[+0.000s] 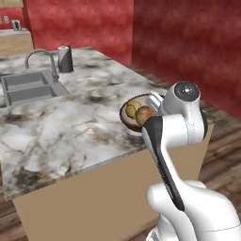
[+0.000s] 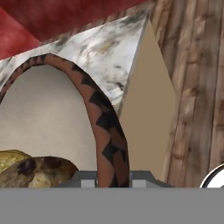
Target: Pick up the heated bread from the toaster oven and place it in the bowl. Then move the bread bowl to the dining counter.
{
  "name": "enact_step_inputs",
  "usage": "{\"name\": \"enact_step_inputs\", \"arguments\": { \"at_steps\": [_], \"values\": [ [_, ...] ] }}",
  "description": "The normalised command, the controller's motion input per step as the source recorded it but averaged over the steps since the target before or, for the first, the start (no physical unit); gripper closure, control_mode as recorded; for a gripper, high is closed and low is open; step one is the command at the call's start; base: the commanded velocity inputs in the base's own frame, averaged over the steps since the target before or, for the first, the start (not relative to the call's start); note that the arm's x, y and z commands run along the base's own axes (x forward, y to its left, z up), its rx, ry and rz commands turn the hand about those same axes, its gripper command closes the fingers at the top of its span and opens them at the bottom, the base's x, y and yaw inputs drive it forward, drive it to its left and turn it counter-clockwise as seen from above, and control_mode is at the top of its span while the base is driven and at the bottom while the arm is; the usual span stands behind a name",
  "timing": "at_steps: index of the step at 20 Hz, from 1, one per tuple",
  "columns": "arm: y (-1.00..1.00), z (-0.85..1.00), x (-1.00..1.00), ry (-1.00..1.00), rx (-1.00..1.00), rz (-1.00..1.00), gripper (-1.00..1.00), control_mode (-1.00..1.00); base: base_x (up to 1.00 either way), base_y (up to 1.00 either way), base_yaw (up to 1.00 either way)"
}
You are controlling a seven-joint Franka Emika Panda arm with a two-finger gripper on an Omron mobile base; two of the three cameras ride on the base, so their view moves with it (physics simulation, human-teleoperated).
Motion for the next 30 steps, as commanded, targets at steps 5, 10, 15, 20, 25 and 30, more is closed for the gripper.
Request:
{"name": "enact_step_inputs", "arguments": {
  "at_steps": [5, 10, 15, 20, 25, 30],
  "values": [
    [0.00, 0.00, 0.00, 0.00, 0.00, 0.00, 1.00, 1.00, 0.36, -1.00, 0.27],
    [0.00, 0.00, 0.00, 0.00, 0.00, 0.00, 1.00, 1.00, 0.09, -0.92, 0.39],
    [0.00, 0.00, 0.00, 0.00, 0.00, 0.00, 1.00, 1.00, 0.22, -0.64, 0.47],
    [0.00, 0.00, 0.00, 0.00, 0.00, 0.00, 1.00, 1.00, 0.35, -0.32, 0.39],
    [0.00, 0.00, 0.00, 0.00, 0.00, 0.00, 1.00, 1.00, 0.46, -0.09, 0.26],
    [0.00, 0.00, 0.00, 0.00, 0.00, 0.00, 1.00, 1.00, 0.35, 0.00, 0.14]
  ]
}}
